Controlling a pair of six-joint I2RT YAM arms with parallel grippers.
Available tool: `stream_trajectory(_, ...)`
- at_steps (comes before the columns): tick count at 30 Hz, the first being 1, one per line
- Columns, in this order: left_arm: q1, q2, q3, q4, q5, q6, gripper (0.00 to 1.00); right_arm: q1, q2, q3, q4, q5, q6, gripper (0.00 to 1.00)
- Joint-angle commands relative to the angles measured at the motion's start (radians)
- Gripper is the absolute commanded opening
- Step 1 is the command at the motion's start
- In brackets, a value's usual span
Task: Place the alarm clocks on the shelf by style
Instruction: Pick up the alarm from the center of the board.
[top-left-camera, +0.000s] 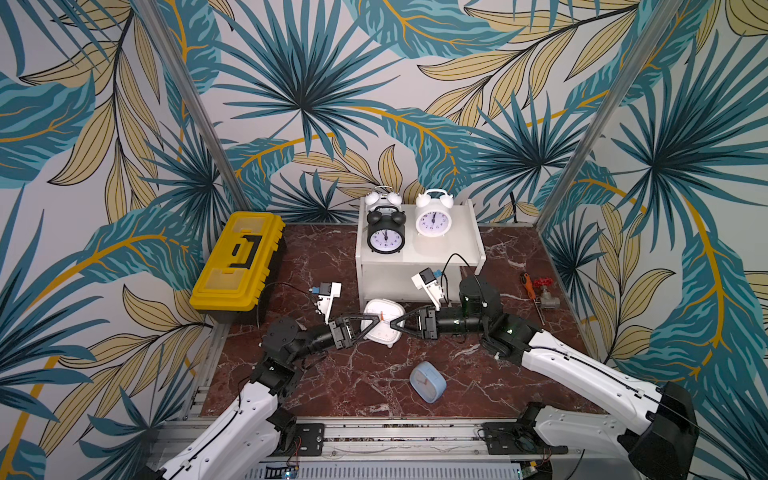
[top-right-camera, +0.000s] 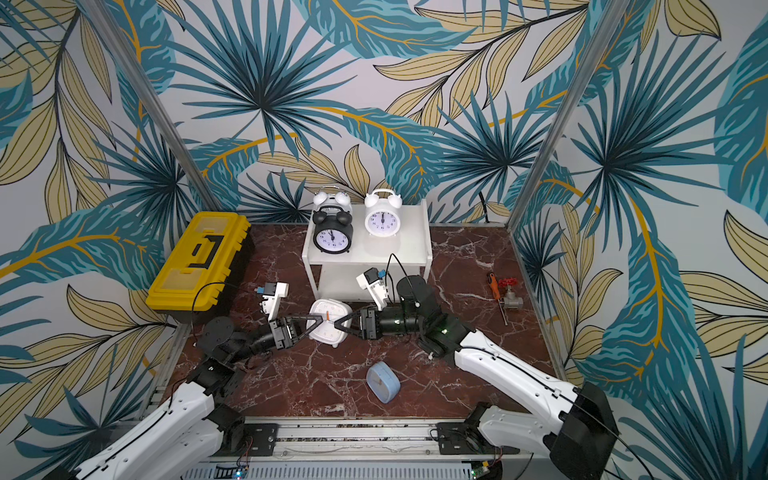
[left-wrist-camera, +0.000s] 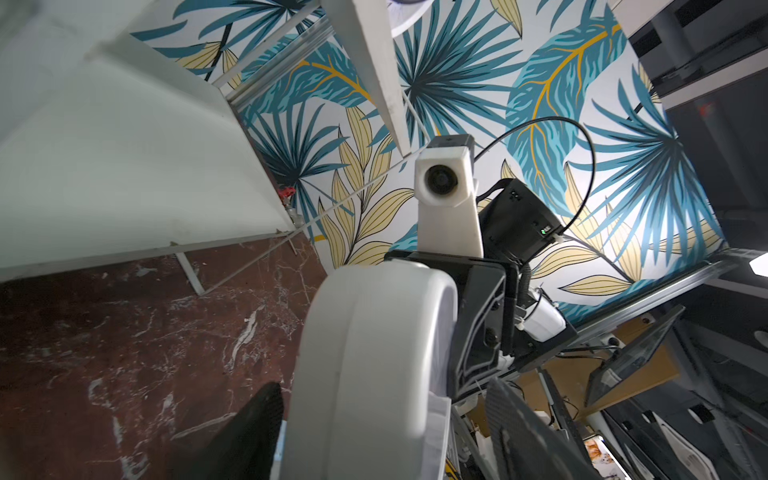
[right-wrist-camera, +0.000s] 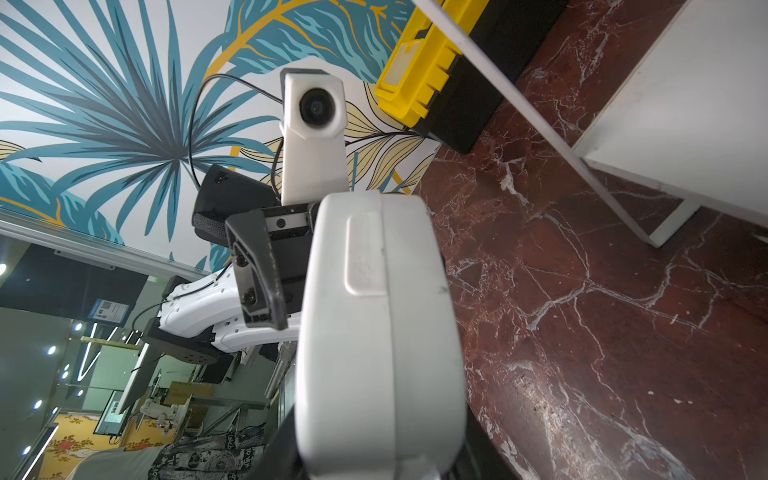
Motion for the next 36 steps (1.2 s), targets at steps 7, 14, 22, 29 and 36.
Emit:
stream_trajectory(7,0.005,-0.019,0.019,0.126,0.001,-0.042,0.56,-0.050,0.039,0.030,0.042,-0.086,0.020,0.27)
stream_trajectory(14,0.005,-0.021,-0.018,0.203,-0.049,-0.083,0.40,-0.060,0.042,0.024,0.049,-0.063,0.021,0.30)
stream_trajectory(22,0.006,-0.028,-0.074,0.293,-0.156,-0.135,0.26,-0.058,0.048,0.007,0.135,-0.009,0.086,0.57)
stream_trajectory(29,0.006,-0.042,-0.093,0.278,-0.227,-0.128,0.25,-0.009,-0.041,-0.175,0.430,0.213,0.196,0.76)
stream_trajectory(36,0.004,-0.030,-0.088,0.275,-0.214,-0.128,0.25,0.039,-0.008,-0.206,0.556,0.230,0.216,0.76)
